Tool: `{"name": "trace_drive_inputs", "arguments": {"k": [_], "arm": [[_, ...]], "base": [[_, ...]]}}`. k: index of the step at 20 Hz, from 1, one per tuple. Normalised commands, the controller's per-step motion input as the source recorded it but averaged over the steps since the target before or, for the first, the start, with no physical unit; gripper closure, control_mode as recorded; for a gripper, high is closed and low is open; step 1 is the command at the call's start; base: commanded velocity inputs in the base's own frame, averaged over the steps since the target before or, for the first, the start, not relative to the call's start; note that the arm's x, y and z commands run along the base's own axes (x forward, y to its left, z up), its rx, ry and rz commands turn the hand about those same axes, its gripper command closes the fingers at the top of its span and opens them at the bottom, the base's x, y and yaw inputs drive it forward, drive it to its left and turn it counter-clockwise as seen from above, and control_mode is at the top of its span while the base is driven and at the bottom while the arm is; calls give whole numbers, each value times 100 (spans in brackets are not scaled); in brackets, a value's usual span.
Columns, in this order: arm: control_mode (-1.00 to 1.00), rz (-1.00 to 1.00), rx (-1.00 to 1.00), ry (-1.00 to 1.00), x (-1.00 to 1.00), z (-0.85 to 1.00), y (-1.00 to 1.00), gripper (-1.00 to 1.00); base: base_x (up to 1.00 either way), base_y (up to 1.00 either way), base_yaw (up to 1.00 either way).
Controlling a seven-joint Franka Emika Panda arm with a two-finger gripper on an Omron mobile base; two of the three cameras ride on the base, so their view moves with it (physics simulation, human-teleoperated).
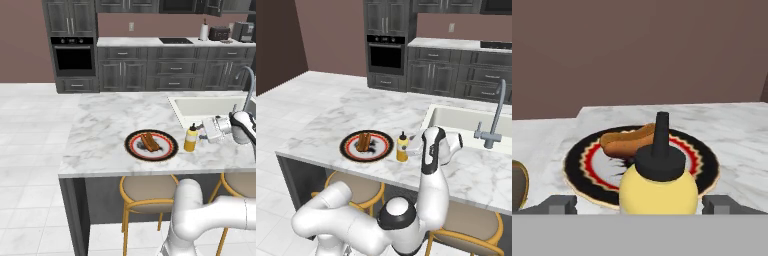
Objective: Move the hot dog bun to the plate on the dining table and place the condiment next to that plate. Then navigate to the fridge and take the sausage and place it on the plate as well.
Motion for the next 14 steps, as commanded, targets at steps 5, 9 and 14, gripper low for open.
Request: {"name": "trace_drive_inputs", "arguments": {"k": [5,9,14], "arm": [[-100,-12,0,-3,-38,41,-9,-100],[-100,-15,0,-7,-49,44,-3,-100],[-100,-20,0,-7,-64,58,4,-100]], "base": [[0,0,0],[0,0,0],[0,0,0]]}}
